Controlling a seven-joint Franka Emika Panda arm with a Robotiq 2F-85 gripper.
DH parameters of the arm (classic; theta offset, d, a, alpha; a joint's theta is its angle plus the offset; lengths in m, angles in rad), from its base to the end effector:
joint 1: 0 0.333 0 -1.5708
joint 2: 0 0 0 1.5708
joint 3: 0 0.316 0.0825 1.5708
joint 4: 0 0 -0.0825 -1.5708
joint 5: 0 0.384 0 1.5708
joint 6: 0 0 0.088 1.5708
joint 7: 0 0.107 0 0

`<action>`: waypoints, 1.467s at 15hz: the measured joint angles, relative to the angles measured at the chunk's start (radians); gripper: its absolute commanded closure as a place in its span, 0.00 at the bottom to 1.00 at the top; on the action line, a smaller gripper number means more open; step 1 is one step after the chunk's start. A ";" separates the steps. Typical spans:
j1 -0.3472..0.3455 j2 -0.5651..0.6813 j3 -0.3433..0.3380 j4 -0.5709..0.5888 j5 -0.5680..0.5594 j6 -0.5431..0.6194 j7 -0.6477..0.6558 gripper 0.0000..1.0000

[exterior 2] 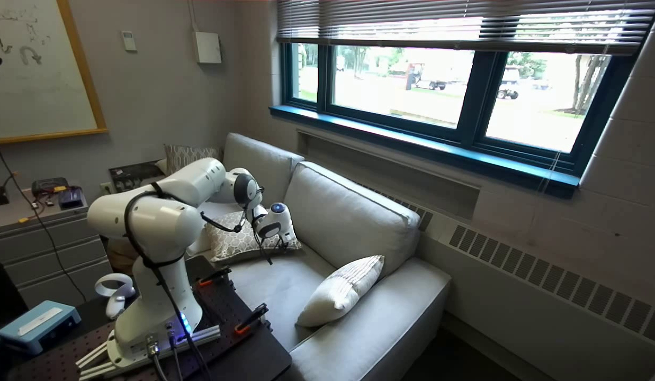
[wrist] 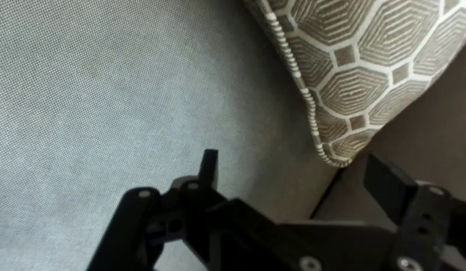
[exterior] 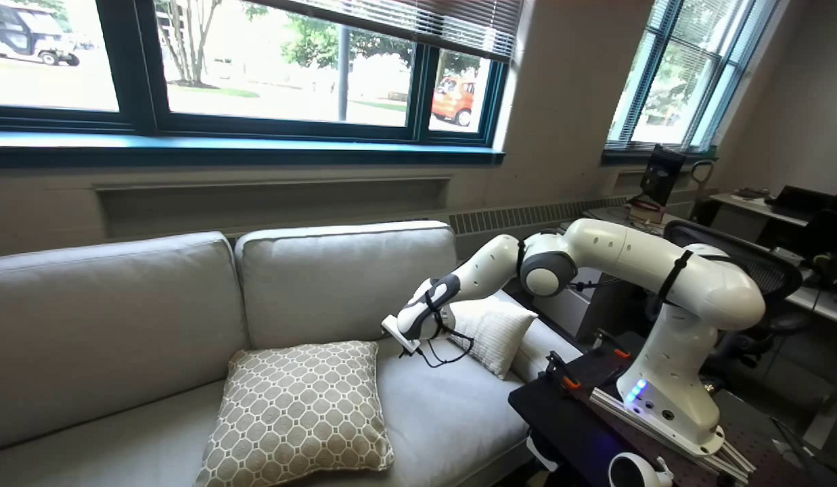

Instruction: Move the small pillow to the right armrest, move the pillow in the middle of the sofa to the right

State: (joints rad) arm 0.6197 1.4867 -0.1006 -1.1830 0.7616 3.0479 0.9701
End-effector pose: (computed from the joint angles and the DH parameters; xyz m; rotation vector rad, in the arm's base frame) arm 0.6062 0.3064 -0.0960 -2.3743 1.4305 -0.2663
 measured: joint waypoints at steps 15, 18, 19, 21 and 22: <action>-0.128 -0.016 0.339 0.087 -0.260 -0.098 0.087 0.00; -0.119 -0.016 0.385 0.089 -0.295 -0.168 0.080 0.00; -0.113 -0.016 0.393 0.089 -0.299 -0.192 0.080 0.00; -0.086 -0.016 0.390 0.089 -0.278 -0.234 0.074 0.00; -0.066 -0.015 0.383 0.089 -0.269 -0.249 0.073 0.00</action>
State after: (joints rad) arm 0.5537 1.4713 0.2821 -1.0942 0.4928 2.7993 1.0436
